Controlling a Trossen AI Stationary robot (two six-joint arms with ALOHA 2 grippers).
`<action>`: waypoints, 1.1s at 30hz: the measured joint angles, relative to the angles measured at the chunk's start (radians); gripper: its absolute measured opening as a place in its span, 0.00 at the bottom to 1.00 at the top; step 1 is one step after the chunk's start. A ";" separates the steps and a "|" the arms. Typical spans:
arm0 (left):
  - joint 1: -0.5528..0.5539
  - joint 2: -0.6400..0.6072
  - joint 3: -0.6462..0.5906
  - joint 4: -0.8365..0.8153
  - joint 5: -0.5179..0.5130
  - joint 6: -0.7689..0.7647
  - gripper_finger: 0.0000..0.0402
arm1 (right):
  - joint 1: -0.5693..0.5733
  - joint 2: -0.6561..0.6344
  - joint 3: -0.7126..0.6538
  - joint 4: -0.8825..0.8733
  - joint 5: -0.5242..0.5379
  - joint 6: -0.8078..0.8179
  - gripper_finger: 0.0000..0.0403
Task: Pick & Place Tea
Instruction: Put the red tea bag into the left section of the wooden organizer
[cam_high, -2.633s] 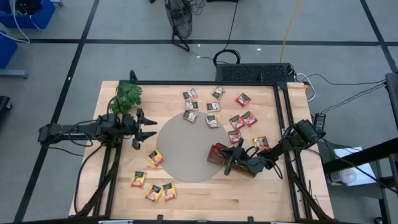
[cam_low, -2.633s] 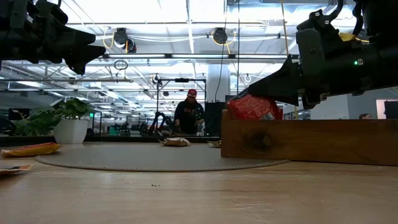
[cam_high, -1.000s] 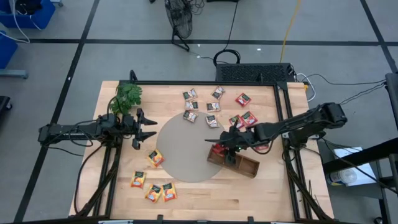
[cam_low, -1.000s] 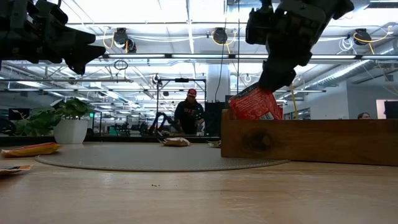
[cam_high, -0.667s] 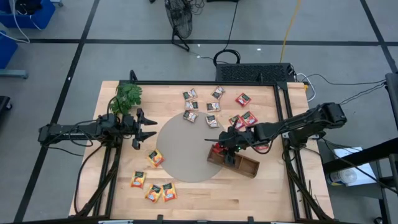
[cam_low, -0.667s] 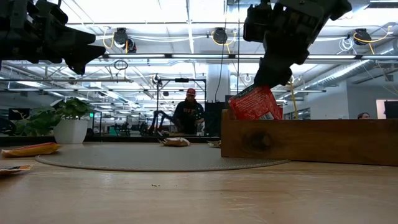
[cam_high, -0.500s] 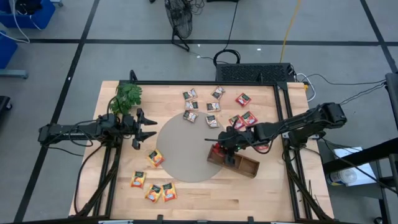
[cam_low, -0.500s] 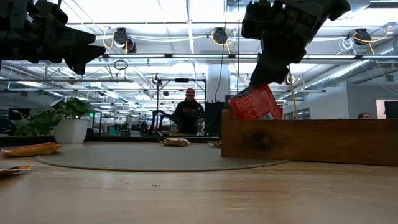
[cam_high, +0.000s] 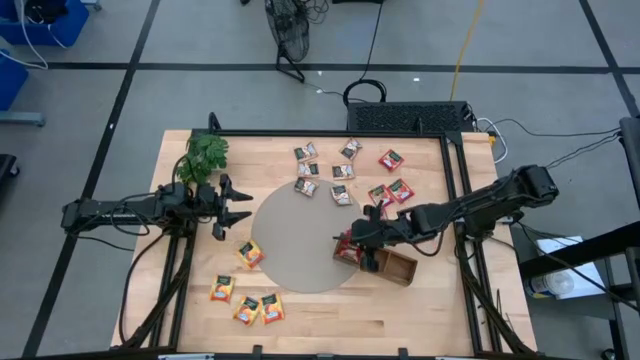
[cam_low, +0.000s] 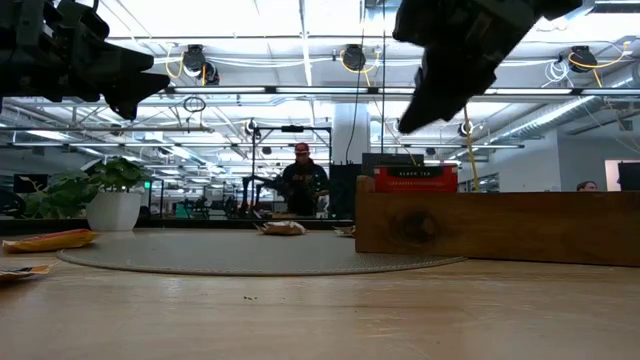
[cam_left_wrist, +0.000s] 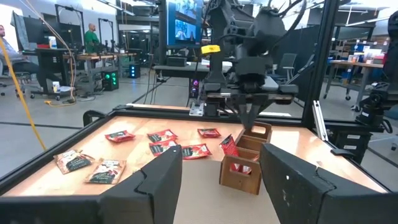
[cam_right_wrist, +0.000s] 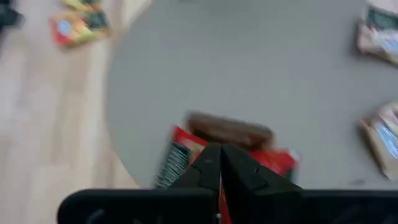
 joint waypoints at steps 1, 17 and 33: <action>0.000 0.000 0.000 0.000 0.000 0.000 0.53 | 0.021 0.002 0.000 0.028 0.002 -0.008 0.02; 0.000 0.000 0.000 0.000 0.000 0.000 0.53 | 0.170 0.302 0.277 -0.336 0.131 -0.059 0.50; 0.000 0.000 0.000 0.000 0.000 0.000 0.53 | 0.154 0.312 0.281 -0.402 0.201 0.046 0.26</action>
